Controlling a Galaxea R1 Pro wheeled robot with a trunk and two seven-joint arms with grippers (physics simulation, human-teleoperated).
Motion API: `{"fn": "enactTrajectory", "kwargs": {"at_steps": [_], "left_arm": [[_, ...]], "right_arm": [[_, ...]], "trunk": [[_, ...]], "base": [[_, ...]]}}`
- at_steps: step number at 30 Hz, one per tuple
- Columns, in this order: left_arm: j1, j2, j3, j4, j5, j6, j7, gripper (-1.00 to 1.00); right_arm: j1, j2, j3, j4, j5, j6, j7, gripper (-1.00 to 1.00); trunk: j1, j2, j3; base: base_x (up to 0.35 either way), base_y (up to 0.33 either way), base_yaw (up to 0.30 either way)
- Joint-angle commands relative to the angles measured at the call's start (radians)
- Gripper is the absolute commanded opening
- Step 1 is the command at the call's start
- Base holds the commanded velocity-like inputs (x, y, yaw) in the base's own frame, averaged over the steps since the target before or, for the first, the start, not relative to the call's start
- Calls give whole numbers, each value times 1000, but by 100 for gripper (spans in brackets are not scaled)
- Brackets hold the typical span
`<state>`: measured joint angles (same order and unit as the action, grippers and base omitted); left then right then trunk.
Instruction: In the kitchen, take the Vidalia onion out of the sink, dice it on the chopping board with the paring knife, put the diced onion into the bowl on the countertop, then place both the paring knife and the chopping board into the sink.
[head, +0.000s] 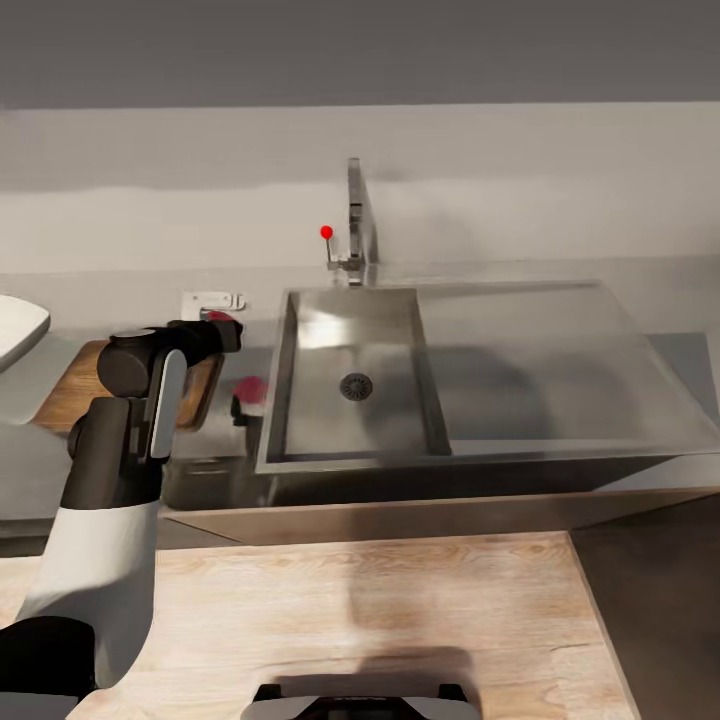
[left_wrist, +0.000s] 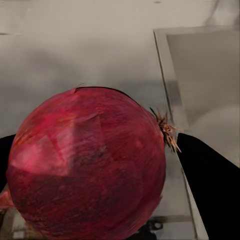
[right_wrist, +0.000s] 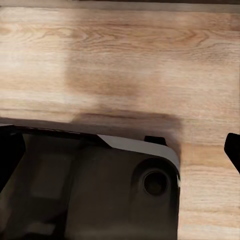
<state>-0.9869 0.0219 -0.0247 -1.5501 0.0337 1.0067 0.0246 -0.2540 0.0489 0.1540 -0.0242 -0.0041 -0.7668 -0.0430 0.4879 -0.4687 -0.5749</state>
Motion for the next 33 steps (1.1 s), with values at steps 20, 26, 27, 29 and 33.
{"fn": "enactTrajectory", "kwargs": {"at_steps": [20, 26, 27, 29, 33], "left_arm": [[0, 0, -2, -1, 3, 6, 3, -100], [-1, 1, -4, -1, 3, 6, 3, -100], [-1, 1, -4, -1, 3, 6, 3, -100], [-1, 1, -4, -1, 3, 6, 3, -100], [-1, 1, -6, -1, 3, 6, 3, -100]], "right_arm": [[-1, 0, 6, 1, -1, -3, -5, 100], [-1, 0, 6, 1, -1, -3, -5, 100], [-1, 0, 6, 1, -1, -3, -5, 100], [-1, 0, 6, 1, -1, -3, -5, 100], [-1, 0, 6, 1, -1, -3, -5, 100]], "trunk": [[0, -1, -1], [0, -1, -1], [0, -1, -1], [0, -1, -1], [0, -1, -1]], "base": [[0, 294, 0], [0, 280, 0], [0, 261, 0], [0, 251, 0], [0, 156, 0]]}}
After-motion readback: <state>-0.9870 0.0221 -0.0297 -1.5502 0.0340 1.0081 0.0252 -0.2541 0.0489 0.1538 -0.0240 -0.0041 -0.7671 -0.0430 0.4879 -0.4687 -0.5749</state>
